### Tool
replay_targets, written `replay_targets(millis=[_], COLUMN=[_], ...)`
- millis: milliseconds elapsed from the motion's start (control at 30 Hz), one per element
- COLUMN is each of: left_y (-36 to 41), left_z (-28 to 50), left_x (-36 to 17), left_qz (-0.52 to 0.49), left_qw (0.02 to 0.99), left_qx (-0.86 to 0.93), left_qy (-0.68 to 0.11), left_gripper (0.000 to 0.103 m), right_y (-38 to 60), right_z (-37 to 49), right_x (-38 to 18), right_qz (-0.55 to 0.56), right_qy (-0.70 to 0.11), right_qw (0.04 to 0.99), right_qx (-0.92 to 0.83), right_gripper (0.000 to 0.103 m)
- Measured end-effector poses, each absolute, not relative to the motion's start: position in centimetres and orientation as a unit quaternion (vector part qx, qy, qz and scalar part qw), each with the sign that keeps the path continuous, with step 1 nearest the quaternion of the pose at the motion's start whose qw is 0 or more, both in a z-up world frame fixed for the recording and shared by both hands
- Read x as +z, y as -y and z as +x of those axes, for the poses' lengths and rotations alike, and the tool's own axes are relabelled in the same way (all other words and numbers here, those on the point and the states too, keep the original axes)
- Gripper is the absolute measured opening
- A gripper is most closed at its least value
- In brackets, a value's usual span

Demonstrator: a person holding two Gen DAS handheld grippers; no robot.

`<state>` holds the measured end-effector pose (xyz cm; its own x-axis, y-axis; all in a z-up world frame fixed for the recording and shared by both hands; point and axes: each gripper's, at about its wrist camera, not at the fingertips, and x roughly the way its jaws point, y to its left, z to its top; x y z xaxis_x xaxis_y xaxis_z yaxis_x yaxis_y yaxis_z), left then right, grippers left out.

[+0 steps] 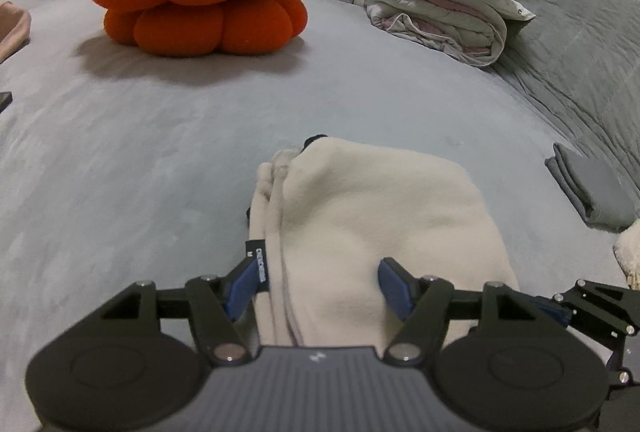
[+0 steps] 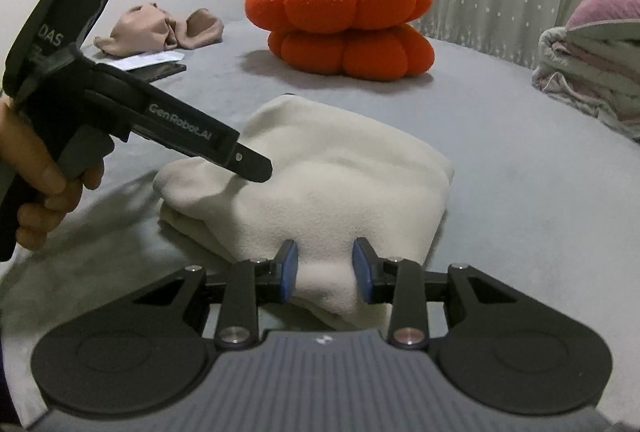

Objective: Fold clothes

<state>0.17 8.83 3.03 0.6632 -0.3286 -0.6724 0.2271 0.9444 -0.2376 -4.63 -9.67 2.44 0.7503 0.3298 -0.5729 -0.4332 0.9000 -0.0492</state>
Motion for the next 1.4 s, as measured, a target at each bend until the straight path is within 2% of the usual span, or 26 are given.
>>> replay_targets(millis=[400,567,600,800,1000,1133,1333,1400], left_y=[-9.9,-9.9,-9.7,-10.0,-10.7,-9.3,-6.7,-6.5], left_z=[0.4,0.4,0.4,-0.1,-1.4,-2.2,-1.2,-0.9], left_x=[2.4,2.4,2.4,3.1,5.5,5.8,3.5,2.9], left_qz=[-0.080,-0.086,-0.083,-0.102,-0.122,-0.104,-0.052,-0.039], left_qw=[0.904,0.902,0.903,0.904,0.920,0.918,0.907,0.908], left_qx=[-0.154,-0.154,-0.154,-0.158,-0.179,-0.225,-0.231,-0.220], left_qy=[-0.390,-0.394,-0.393,-0.385,-0.326,-0.310,-0.348,-0.355], left_gripper=[0.069,0.069,0.069,0.065,0.063,0.063,0.063,0.067], right_y=[10.7,11.0,10.8,9.6,9.0,8.4,7.9,7.8], right_z=[-5.4,-5.4,-5.5,-5.7,-6.0,-6.3,-6.3,-6.3], right_x=[4.4,4.4,4.1,2.6,1.7,1.6,1.5,1.6], right_qz=[-0.079,-0.071,-0.077,-0.105,-0.123,-0.137,-0.155,-0.161], right_qy=[-0.272,-0.287,-0.288,-0.283,-0.278,-0.275,-0.274,-0.275], right_qw=[0.936,0.932,0.932,0.932,0.931,0.931,0.929,0.927], right_qx=[0.208,0.208,0.207,0.203,0.201,0.198,0.196,0.197], right_gripper=[0.035,0.039,0.044,0.045,0.045,0.045,0.045,0.045])
